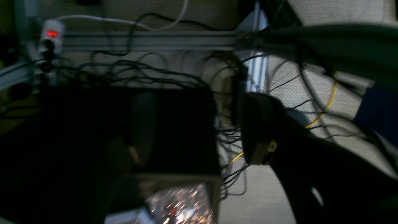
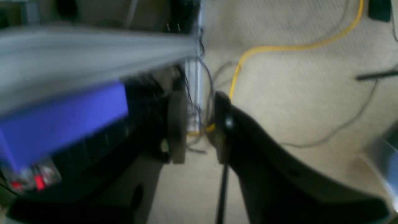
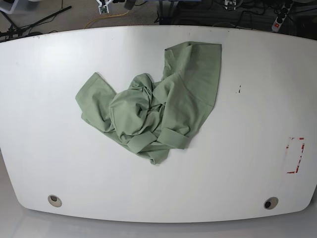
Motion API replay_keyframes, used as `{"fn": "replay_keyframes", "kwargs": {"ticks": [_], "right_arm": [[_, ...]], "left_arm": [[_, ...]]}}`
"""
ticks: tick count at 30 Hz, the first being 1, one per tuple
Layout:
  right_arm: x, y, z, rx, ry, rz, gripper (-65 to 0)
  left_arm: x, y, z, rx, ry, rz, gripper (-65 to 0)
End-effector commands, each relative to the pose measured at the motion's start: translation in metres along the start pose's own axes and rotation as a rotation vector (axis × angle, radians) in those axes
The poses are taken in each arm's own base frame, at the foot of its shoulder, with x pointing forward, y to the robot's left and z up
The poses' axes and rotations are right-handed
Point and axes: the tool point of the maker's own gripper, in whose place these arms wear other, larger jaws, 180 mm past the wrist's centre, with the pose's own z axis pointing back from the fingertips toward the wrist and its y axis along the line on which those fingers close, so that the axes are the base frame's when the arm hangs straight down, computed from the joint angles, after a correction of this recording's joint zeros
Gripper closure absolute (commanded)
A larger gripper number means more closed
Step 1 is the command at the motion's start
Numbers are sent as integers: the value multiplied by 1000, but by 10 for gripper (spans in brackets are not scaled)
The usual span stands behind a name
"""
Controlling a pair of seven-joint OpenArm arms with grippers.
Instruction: Fold the T-shirt properly
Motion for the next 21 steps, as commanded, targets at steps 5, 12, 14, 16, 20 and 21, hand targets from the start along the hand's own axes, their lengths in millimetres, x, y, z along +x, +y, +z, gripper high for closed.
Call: {"fn": "replay_keyframes", "kwargs": {"ticks": [5, 12, 14, 16, 20, 21], "right_arm": [[15, 9, 38, 5, -85, 61, -138], [16, 22, 79, 8, -102, 118, -138], [17, 25, 89, 9, -111, 128, -138], [24, 30, 102, 18, -141, 122, -138], [38, 38, 131, 54, -201, 86, -138], [42, 38, 137, 58, -211, 85, -138]], "left_arm": [[21, -7, 48, -21, -125, -29, -379], [40, -15, 108, -40, -216, -45, -379], [48, -8, 123, -19, -243, -43, -379], [58, -4, 139, -7, -272, -46, -379], [81, 4, 169, 17, -336, -59, -379], [88, 4, 175, 21, -352, -56, -379]]}}
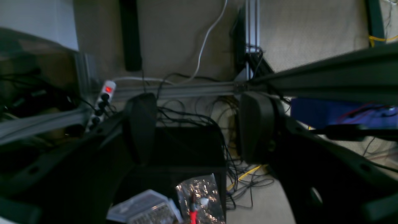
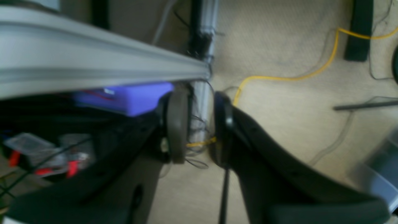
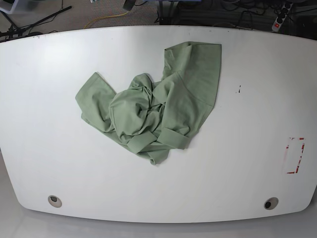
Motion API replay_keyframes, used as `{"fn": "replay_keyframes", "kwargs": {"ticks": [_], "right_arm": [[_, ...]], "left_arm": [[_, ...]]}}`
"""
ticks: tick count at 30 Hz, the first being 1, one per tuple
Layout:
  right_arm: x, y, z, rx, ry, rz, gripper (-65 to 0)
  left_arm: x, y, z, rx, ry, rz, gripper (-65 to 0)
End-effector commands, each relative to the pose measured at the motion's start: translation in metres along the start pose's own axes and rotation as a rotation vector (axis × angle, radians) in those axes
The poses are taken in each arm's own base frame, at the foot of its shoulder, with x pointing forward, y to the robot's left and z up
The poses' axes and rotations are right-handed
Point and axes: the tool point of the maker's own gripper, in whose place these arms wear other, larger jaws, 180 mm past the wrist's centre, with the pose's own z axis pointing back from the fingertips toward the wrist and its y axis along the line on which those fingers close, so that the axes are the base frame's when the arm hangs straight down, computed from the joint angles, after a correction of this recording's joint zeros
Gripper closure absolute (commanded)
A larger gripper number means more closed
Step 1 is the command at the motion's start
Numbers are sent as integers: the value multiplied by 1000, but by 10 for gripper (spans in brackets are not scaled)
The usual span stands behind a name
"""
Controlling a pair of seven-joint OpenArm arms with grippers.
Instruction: Fold the T-shirt properly
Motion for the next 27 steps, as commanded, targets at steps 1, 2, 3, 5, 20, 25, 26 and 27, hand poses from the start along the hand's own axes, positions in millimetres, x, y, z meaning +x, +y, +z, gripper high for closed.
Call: {"fn": "replay_keyframes", "kwargs": {"ticks": [1, 2, 3, 5, 20, 25, 26, 27], "right_arm": [[16, 1, 17, 17, -47, 4, -138], [21, 2, 21, 24, -61, 0, -138], [27, 4, 25, 32, -76, -5, -138], [39, 8, 34, 46, -106, -12, -138], [140, -18, 21, 4, -382, 31, -144], [176, -17, 13, 19, -475, 53, -154], [182, -17, 11, 20, -485, 59, -174], [188, -17, 8, 20, -481, 66, -209]], "left_arm": [[24, 0, 12, 11, -65, 6, -379], [30, 1, 15, 17, -79, 8, -379], [41, 4, 16, 25, -107, 3, -381], [56, 4, 17, 27, -145, -2, -383], [119, 9, -15, 41, -338, -11, -457], [142, 11, -25, 47, -404, -10, -464], [145, 11, -27, 48, -407, -10, -464], [146, 11, -30, 49, -399, -9, -461]]}}
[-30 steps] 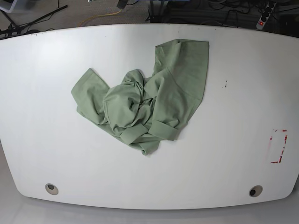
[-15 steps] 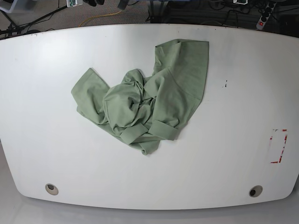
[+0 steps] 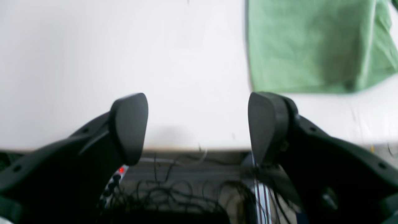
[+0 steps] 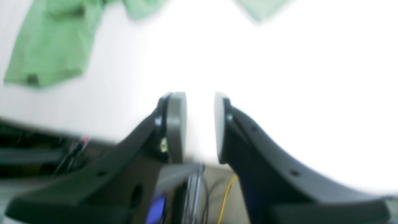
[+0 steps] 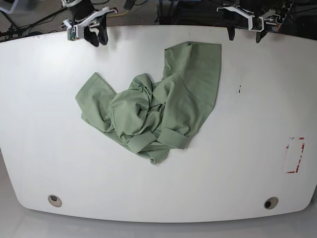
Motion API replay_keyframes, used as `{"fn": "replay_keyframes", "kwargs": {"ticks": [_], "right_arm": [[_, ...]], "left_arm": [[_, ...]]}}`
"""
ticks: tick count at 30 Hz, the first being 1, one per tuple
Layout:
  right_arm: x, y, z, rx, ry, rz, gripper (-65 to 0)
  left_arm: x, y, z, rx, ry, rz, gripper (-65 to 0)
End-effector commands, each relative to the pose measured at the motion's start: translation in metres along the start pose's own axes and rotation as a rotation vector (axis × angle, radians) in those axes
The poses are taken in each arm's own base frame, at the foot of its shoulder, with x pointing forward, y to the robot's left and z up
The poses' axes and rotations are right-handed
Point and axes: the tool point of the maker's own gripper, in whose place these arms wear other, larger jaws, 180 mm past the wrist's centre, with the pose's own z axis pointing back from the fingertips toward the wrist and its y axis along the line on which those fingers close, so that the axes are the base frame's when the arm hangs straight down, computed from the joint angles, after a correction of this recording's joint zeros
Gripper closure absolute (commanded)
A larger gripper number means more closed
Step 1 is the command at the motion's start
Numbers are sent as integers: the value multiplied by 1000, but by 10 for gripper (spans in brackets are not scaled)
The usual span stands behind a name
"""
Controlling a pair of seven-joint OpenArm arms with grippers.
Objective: Fold the T-shirt properly
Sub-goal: 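Reach the right gripper down and grasp an edge of the green shirt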
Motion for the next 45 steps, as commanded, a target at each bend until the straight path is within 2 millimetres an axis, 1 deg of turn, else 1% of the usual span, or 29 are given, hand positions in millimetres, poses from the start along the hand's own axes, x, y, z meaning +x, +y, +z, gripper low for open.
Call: {"fn": "replay_keyframes", "kwargs": {"ticks": [1, 3, 4, 5, 9, 10, 13, 17, 19, 21, 24, 26, 28, 30, 32, 34, 37, 39, 45], "right_arm": [[12, 1, -8, 16, -9, 14, -263], [22, 1, -17, 21, -14, 29, -319], [29, 0, -23, 24, -21, 38, -338], [33, 0, -27, 25, -25, 44, -342], [53, -2, -45, 29, -34, 72, -346], [63, -3, -52, 30, -41, 85, -346], [79, -6, -66, 30, -23, 113, -347], [117, -10, -87, 22, -27, 160, -347], [133, -12, -94, 15, -34, 178, -347], [156, -13, -102, 7, -48, 200, -347], [177, -18, -115, 1, -47, 204, -347], [188, -23, -126, -1, -40, 198, -347], [194, -31, -137, 6, -17, 214, -347], [195, -29, -152, 41, 20, 245, -347], [198, -22, -168, 82, 49, 275, -347], [199, -20, -177, 106, 74, 294, -347], [200, -7, -189, 162, 97, 347, -347], [202, -3, -195, 180, 106, 367, -347], [201, -7, -220, 201, 157, 301, -347]], "left_arm": [[2, 1, -2, 3, 10, -6, -461], [3, 1, -6, 4, 16, -5, -461], [5, 2, -8, 7, 11, -5, -462], [6, 2, -9, 7, 7, -5, -464], [6, 2, -9, 8, 5, -2, -464], [6, 2, -9, 7, 5, -5, -464], [6, 2, -9, 8, 5, -2, -464], [5, 1, -8, 9, 9, 0, -464], [5, 1, -8, 9, 9, 0, -464], [5, 1, -8, 9, 9, 0, -464], [5, 1, -8, 10, 9, 2, -464], [5, 1, -8, 10, 7, 2, -461], [5, 1, -8, 10, 7, 2, -461], [5, 1, -8, 10, 7, 2, -461], [5, 1, -8, 8, 7, 2, -461], [5, 1, -8, 8, 7, 2, -461], [5, 1, -8, 10, 7, 2, -461], [6, 1, -8, 11, 6, 2, -460], [6, 1, -9, 11, 4, 2, -460]]}}
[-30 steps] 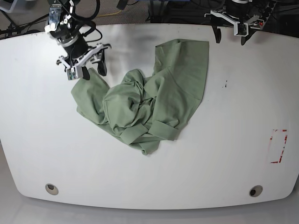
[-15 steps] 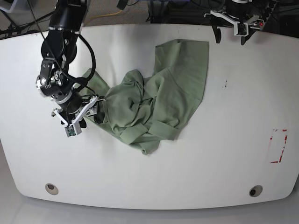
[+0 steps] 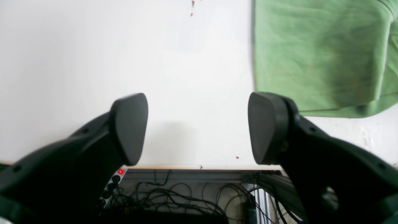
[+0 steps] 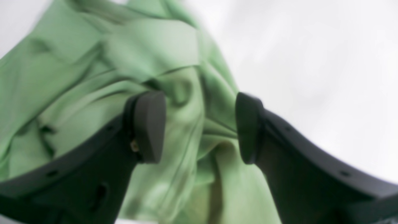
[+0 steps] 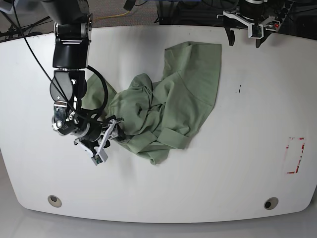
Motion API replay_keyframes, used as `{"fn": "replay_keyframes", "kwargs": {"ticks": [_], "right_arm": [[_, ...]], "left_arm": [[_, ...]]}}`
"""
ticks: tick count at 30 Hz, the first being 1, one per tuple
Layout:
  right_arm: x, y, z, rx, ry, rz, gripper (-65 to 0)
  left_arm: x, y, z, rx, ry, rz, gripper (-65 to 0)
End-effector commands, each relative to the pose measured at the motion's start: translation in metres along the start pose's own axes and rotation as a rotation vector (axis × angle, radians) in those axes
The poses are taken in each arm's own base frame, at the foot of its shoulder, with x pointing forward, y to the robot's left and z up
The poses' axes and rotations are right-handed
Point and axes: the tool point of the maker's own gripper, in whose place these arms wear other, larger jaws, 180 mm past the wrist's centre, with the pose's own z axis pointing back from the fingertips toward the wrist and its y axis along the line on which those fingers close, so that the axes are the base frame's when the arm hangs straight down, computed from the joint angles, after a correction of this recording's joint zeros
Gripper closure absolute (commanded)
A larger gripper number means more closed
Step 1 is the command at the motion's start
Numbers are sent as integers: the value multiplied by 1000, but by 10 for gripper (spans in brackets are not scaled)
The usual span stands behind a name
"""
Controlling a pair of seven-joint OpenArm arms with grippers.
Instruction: Fold the T-shirt properly
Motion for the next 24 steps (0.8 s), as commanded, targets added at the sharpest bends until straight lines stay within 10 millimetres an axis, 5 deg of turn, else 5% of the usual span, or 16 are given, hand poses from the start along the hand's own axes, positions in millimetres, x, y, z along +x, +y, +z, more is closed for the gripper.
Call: {"fn": "replay_keyframes", "kwargs": {"ticks": [1, 11, 13, 16, 18, 24], "right_arm": [[19, -6, -4, 13, -51, -20, -347], [6, -2, -36, 73, -34, -132, -335], [5, 0, -37, 76, -42, -136, -284], [7, 16, -43, 99, -31, -103, -98], [18, 20, -40, 97, -54, -65, 0], [75, 32, -5, 59, -197, 60, 0]], "left_arm": [[8, 1, 3, 3, -32, -5, -460], [18, 1, -4, 4, -64, -5, -460], [20, 1, -6, 2, -72, -8, -460], [22, 2, -7, 1, -77, -10, -460], [22, 2, -7, 2, -78, -10, -460], [35, 3, -16, 5, -118, -11, -460]]}}
